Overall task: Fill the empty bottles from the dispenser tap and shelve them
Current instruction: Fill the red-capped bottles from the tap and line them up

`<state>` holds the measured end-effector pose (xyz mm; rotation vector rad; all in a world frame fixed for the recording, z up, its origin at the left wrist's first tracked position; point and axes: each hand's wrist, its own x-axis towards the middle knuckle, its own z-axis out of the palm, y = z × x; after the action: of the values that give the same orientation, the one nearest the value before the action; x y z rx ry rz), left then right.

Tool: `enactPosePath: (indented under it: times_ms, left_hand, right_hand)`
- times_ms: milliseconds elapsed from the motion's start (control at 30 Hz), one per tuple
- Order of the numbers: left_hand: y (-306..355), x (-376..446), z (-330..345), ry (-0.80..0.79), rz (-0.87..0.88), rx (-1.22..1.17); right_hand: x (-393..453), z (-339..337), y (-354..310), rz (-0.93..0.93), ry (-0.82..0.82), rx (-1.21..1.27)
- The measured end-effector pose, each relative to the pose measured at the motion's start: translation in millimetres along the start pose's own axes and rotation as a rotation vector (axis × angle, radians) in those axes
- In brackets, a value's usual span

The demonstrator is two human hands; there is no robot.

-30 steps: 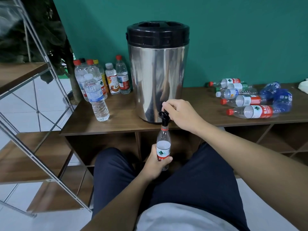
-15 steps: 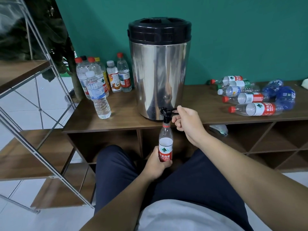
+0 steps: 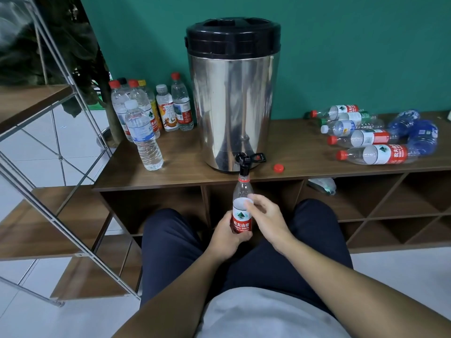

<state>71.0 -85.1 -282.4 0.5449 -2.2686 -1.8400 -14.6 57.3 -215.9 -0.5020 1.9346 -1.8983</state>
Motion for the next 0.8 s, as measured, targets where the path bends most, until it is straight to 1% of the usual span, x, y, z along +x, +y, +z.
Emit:
enactPosePath:
  times_ms: [167, 267, 567, 700, 800]
  left_hand:
    - [2, -3, 1, 0.003, 0.051, 0.008]
    - [1, -4, 0, -0.007, 0.068, 0.017]
    - [0, -8, 2, -0.028, 0.058, 0.041]
    - [1, -7, 2, -0.014, 0.055, 0.034]
    - [0, -9, 1, 0.009, 0.017, -0.002]
  right_hand:
    - [-8, -2, 35, -0.019, -0.099, -0.157]
    - [-8, -5, 43, -0.009, -0.128, -0.216]
    - [-7, -8, 49, -0.018, -0.096, -0.273]
    - [-7, -7, 50, -0.023, -0.085, -0.285]
    - [-7, -8, 50, -0.019, -0.070, -0.273]
